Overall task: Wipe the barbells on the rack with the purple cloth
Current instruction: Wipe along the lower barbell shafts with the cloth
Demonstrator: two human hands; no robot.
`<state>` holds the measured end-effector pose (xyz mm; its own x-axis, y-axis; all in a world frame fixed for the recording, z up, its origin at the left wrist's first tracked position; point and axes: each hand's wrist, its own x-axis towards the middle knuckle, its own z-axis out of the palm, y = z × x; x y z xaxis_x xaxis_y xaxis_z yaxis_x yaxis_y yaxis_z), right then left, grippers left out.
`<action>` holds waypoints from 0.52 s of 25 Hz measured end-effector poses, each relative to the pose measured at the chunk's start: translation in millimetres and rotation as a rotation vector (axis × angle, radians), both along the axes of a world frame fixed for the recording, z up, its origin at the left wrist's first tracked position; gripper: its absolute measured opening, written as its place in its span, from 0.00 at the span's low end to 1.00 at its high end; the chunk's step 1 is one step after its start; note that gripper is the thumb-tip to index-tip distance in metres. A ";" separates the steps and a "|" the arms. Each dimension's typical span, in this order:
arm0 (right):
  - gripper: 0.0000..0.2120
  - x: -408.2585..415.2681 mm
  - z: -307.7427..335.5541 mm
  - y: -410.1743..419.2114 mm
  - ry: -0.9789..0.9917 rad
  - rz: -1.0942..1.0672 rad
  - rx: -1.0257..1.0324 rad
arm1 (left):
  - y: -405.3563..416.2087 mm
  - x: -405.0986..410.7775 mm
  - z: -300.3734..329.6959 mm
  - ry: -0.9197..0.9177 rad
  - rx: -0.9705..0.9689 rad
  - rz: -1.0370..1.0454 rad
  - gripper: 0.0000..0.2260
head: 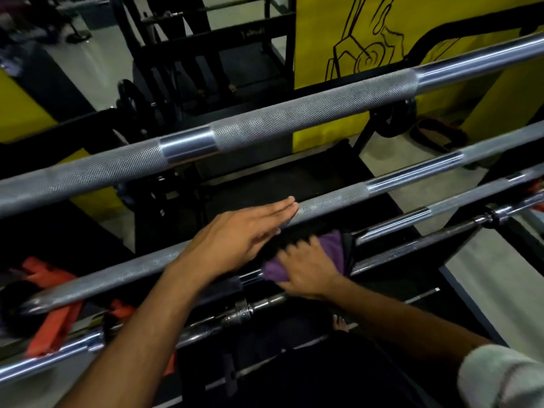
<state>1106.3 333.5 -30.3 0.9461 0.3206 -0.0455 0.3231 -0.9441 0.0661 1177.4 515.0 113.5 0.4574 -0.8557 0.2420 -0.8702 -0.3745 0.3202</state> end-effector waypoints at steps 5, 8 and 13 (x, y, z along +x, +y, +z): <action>0.34 -1.7 -11.5 29.2 -0.036 0.119 0.080 | 0.0 -2.0 -0.6 -0.031 0.014 0.022 0.23; 0.34 -9.0 -17.5 -43.5 -0.117 0.129 0.099 | 0.2 -4.1 -1.4 -0.033 0.008 0.026 0.23; 0.25 -13.4 -8.2 -97.8 -0.144 -0.219 0.090 | -0.5 -3.7 0.7 -0.005 -0.013 0.050 0.22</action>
